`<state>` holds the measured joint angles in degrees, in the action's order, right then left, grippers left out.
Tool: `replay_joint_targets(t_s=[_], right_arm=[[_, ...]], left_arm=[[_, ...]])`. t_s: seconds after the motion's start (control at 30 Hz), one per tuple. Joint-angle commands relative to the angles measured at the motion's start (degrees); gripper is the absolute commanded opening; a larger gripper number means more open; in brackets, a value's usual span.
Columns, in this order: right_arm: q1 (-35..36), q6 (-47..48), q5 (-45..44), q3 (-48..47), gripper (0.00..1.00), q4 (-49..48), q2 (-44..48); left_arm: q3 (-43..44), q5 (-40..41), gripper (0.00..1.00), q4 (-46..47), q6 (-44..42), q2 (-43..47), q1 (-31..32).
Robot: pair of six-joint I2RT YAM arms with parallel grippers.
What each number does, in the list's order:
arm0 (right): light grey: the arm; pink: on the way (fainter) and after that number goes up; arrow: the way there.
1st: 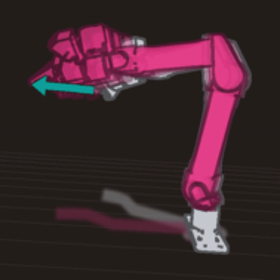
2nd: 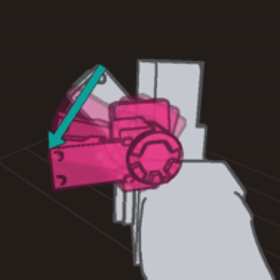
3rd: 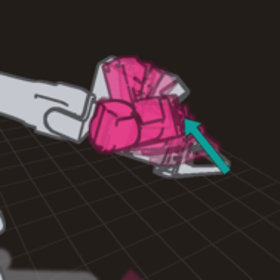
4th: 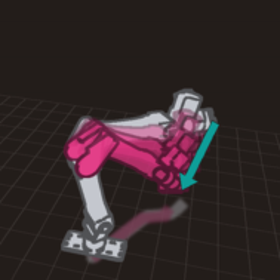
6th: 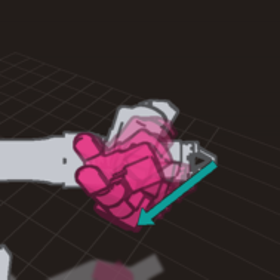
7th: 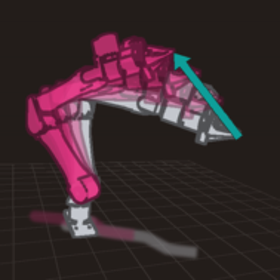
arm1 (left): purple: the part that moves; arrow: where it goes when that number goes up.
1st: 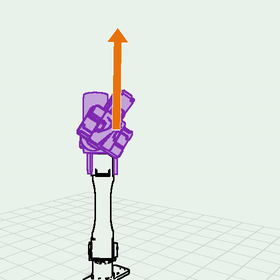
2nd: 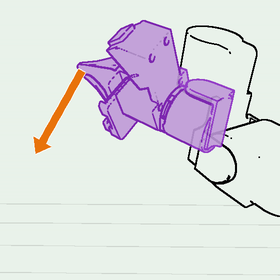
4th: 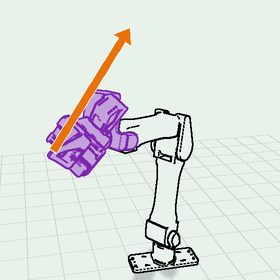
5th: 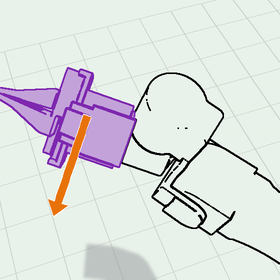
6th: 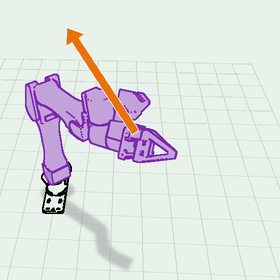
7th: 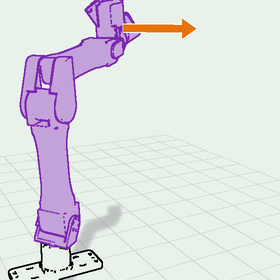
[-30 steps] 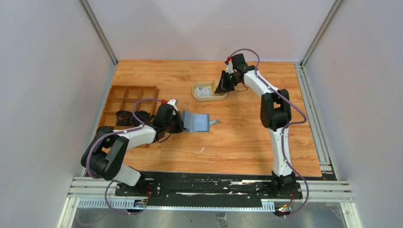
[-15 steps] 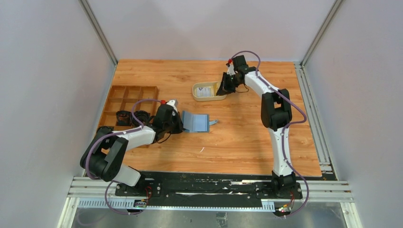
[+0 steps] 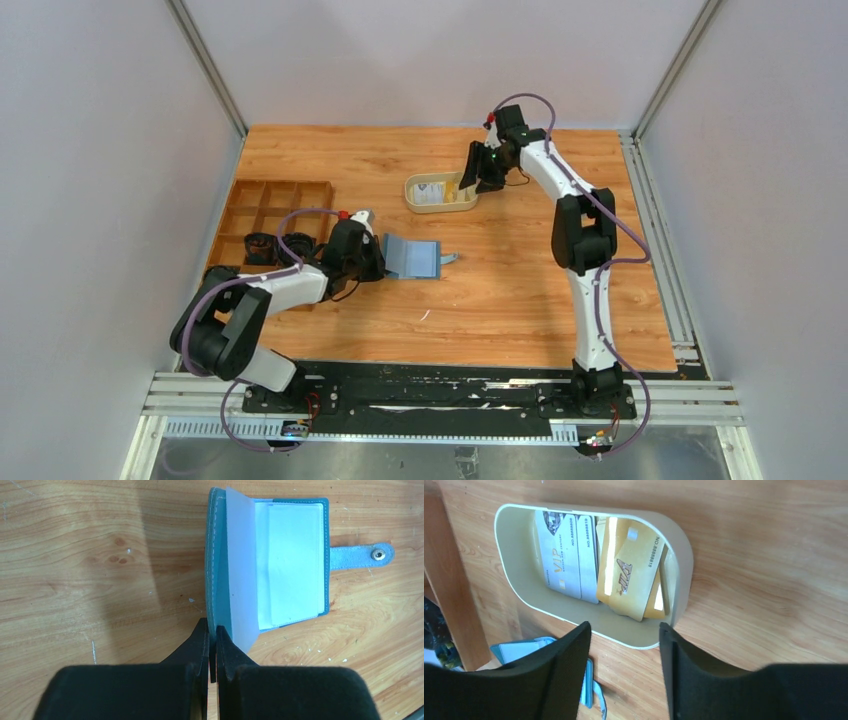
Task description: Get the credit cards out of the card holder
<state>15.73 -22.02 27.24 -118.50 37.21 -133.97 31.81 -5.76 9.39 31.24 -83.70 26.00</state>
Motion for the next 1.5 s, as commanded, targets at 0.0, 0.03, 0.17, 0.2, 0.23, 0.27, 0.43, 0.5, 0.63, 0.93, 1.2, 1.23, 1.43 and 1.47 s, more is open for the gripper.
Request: replay_joint_targets(t_s=[0.0, 0.03, 0.17, 0.2, 0.23, 0.27, 0.43, 0.5, 0.63, 0.93, 1.2, 1.23, 1.43, 1.47], right_arm=[[-0.69, 3.37, -7.92, -2.88, 0.59, 6.85, 2.36], [-0.65, 3.9, -8.8, -2.88, 0.62, 7.47, 2.73], [-0.67, 5.74, -12.26, -2.98, 0.72, 9.74, 4.54], [-0.66, 5.93, -12.94, -2.97, 0.74, 10.06, 5.02], [-0.63, 6.23, -13.67, -3.01, 0.75, 10.38, 5.79], [-0.6, 6.59, -14.28, -2.98, 0.75, 10.63, 6.57], [-0.53, 7.65, -14.94, -0.81, 0.8, 9.29, 12.05], [-0.21, 7.86, -14.45, 2.39, 0.83, 6.65, 15.34], [1.18, 7.46, -11.74, 13.37, 0.85, -3.69, 24.01], [18.98, 5.8, -16.34, 36.01, 0.86, -21.16, 35.9], [28.64, -4.16, -16.83, 36.28, 0.86, -27.5, 26.35], [29.16, -4.82, -16.79, 35.52, 0.86, -27.35, 25.07], [32.08, -5.54, -17.38, 30.42, 0.86, -26.55, 18.6], [32.31, -5.41, -17.82, 29.97, 0.86, -26.25, 17.89]], left_arm=[[-1.44, 0.92, 0.0, -7.76, -2.51, -3.67, 0.28], [-1.43, 0.88, 0.0, -7.6, -2.5, -3.82, 0.28], [-0.88, 0.69, 0.0, -7.57, -2.82, -4.68, 0.28], [-0.81, 0.69, 0.0, -7.7, -2.85, -4.66, 0.28], [-0.81, 0.73, 0.0, -7.65, -2.81, -4.5, 0.28], [-0.81, 0.82, 0.0, -7.59, -2.73, -4.29, 0.28], [-0.49, 0.3, 0.0, -7.63, -2.69, -4.39, 0.28], [-0.3, -0.01, 0.0, -7.63, -2.64, -4.2, 0.28], [0.88, 0.03, 0.0, -8.97, -2.84, -3.16, 0.28], [1.23, -1.14, 0.0, -8.26, -1.67, -1.07, 0.28], [0.83, -1.67, 0.0, -7.55, -1.46, -0.82, 0.28], [0.87, -1.67, 0.0, -7.54, -1.46, -0.63, 0.28], [0.42, -1.63, 0.0, -7.87, -1.12, 0.86, 0.28], [0.39, -1.56, 0.0, -8.08, -1.18, 0.99, 0.28]])
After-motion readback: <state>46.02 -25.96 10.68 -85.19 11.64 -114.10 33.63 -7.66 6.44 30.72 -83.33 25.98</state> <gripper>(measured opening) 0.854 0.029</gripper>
